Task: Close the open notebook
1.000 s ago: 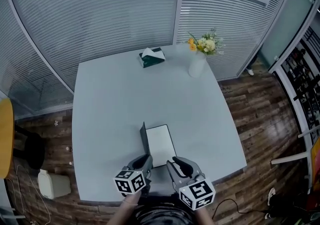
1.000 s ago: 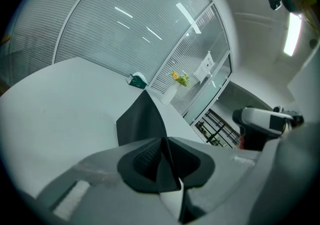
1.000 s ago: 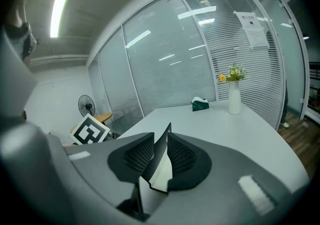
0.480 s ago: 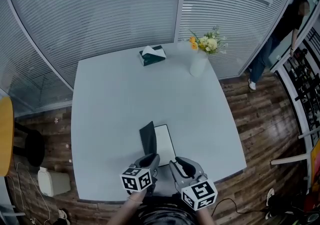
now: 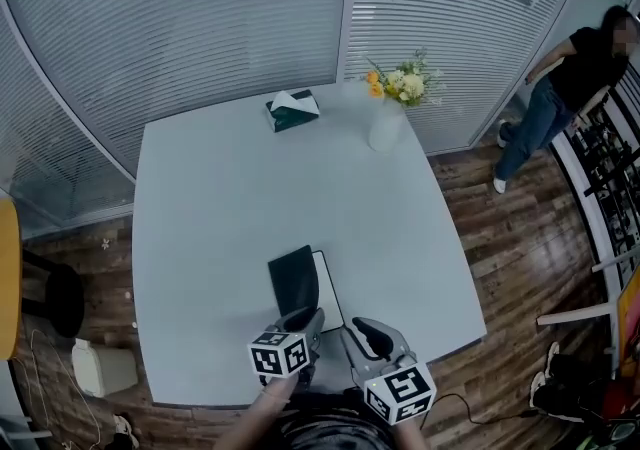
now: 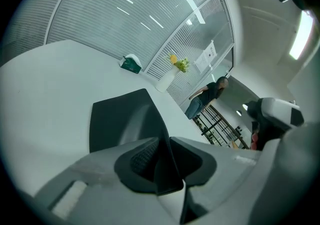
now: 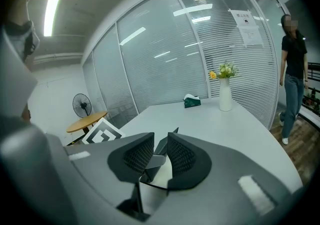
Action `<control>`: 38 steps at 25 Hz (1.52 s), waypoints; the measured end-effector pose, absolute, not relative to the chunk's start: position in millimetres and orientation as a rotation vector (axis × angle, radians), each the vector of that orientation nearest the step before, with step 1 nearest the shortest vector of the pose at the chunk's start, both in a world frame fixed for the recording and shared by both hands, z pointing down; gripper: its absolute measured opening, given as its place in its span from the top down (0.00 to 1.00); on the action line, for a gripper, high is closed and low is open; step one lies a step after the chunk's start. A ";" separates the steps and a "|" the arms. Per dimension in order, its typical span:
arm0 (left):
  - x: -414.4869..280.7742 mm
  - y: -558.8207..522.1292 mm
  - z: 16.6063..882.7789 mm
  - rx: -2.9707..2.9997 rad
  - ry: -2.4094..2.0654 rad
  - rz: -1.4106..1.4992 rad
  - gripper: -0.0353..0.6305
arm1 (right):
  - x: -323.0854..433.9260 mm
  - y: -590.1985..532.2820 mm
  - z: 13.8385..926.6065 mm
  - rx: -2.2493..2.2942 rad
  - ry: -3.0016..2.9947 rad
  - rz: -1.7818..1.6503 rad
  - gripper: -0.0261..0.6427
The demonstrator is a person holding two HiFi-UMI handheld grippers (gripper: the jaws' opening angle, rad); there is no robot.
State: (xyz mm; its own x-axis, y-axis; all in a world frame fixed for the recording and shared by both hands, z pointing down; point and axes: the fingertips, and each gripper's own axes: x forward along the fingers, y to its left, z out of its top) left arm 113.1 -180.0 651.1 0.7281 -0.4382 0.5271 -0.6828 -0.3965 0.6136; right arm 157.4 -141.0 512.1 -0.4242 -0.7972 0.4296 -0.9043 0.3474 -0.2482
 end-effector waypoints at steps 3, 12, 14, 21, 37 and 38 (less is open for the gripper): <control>119.7 -182.8 657.9 2.043 -0.845 0.378 0.83 | 163.6 -142.8 513.3 1.539 -2.367 0.680 0.84; 134.5 -182.6 675.2 2.010 -0.861 0.396 0.80 | 174.2 -139.8 517.8 1.543 -2.354 0.699 0.84; 136.8 -182.2 679.4 2.001 -0.871 0.403 0.79 | 176.5 -139.3 518.8 1.540 -2.351 0.702 0.84; 149.1 -183.6 695.9 1.981 -0.893 0.445 0.76 | 187.2 -140.6 522.1 1.552 -2.336 0.706 0.84; 142.5 -182.2 701.3 1.985 -0.875 0.426 0.71 | 182.3 -147.9 525.8 1.523 -2.356 0.692 0.84; 138.1 -183.3 697.8 2.006 -0.889 0.431 0.71 | 181.3 -148.6 526.7 1.520 -2.357 0.689 0.84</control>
